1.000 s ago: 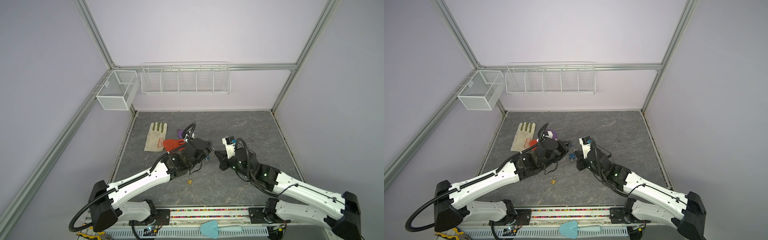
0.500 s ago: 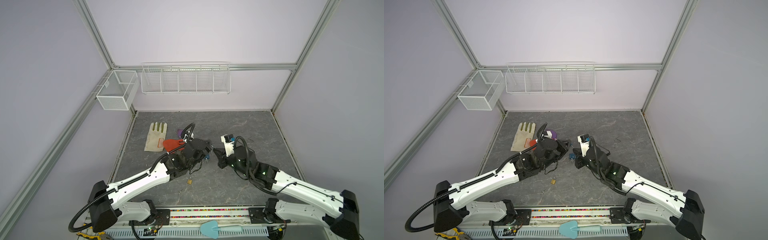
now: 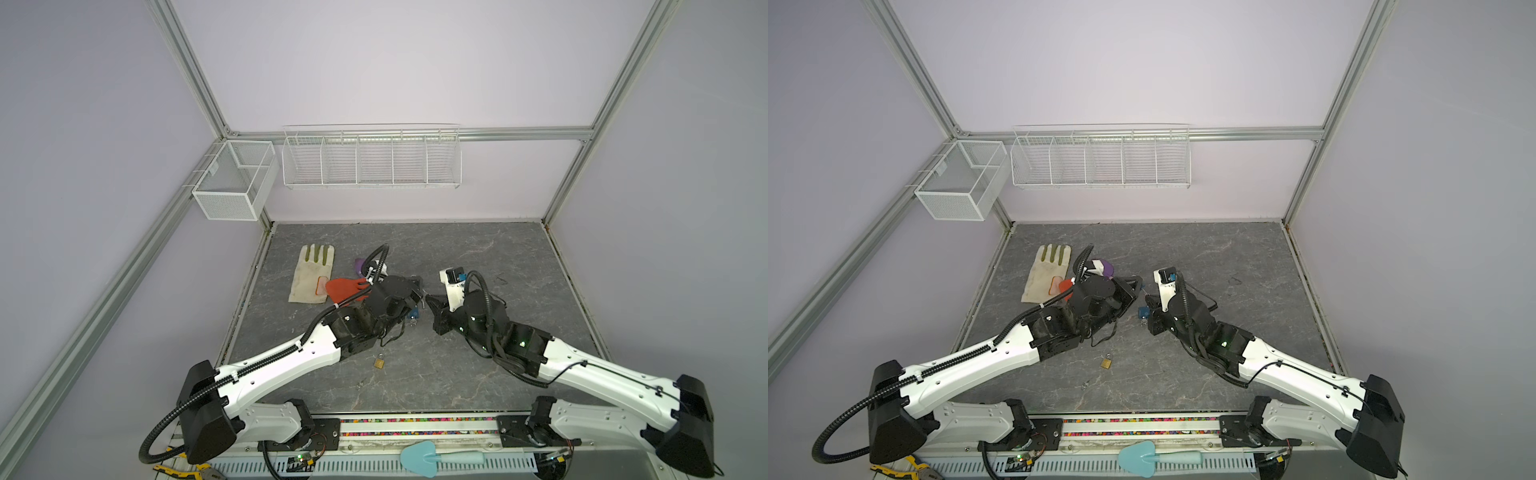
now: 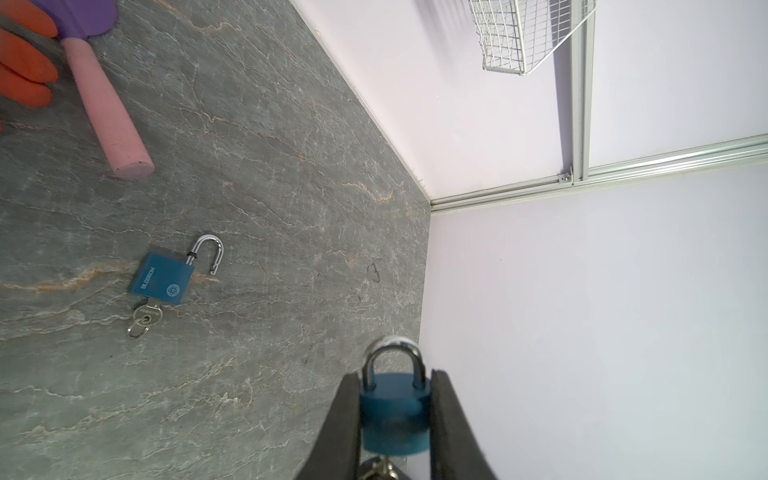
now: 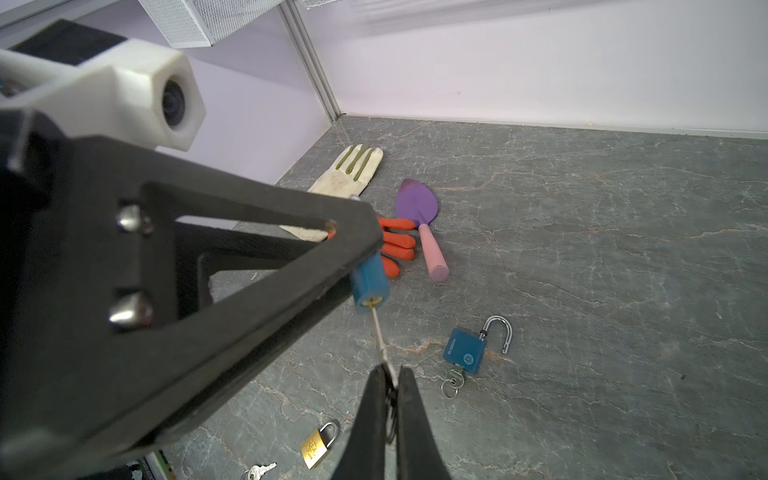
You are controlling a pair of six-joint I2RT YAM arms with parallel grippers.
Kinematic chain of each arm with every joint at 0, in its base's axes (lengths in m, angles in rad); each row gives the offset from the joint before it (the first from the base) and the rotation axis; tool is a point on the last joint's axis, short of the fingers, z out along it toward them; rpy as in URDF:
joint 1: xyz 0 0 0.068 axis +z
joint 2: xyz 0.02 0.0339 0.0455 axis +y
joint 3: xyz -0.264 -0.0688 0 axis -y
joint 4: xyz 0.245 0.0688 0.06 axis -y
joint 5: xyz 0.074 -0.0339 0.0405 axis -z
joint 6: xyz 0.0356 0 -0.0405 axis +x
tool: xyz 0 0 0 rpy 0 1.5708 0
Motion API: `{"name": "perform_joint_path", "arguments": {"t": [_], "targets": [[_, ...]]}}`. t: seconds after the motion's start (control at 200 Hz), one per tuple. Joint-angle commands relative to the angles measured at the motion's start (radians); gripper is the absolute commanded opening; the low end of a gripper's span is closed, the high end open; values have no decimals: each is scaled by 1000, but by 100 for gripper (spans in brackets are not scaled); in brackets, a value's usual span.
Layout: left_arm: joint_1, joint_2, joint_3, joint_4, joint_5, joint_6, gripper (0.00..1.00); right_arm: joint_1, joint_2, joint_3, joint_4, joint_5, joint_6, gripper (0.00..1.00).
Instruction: Unlock with the key
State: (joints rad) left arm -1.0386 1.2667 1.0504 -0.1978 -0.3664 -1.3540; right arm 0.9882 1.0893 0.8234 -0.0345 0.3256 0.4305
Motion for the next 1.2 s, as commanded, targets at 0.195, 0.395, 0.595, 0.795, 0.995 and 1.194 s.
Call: {"name": "perform_joint_path", "arguments": {"t": [0.195, 0.395, 0.595, 0.795, 0.995, 1.194], "targets": [[-3, -4, -13, 24, 1, -6, 0, -8, -48, 37, -9, -4, -7, 6], [-4, 2, -12, 44, 20, -4, 0, -5, -9, 47, -10, 1, 4, 6], [-4, -18, -21, 41, 4, -5, 0, -6, -6, 40, -7, 13, 14, 6], [-4, -10, -20, 59, 24, -1, 0, -6, 6, 82, -9, -5, -2, 6], [-13, 4, 3, 34, 14, 19, 0, -6, 50, 135, -48, -29, 25, 7], [-32, 6, 12, 34, -10, 45, 0, -17, 60, 139, 7, -131, 73, 6]]}}
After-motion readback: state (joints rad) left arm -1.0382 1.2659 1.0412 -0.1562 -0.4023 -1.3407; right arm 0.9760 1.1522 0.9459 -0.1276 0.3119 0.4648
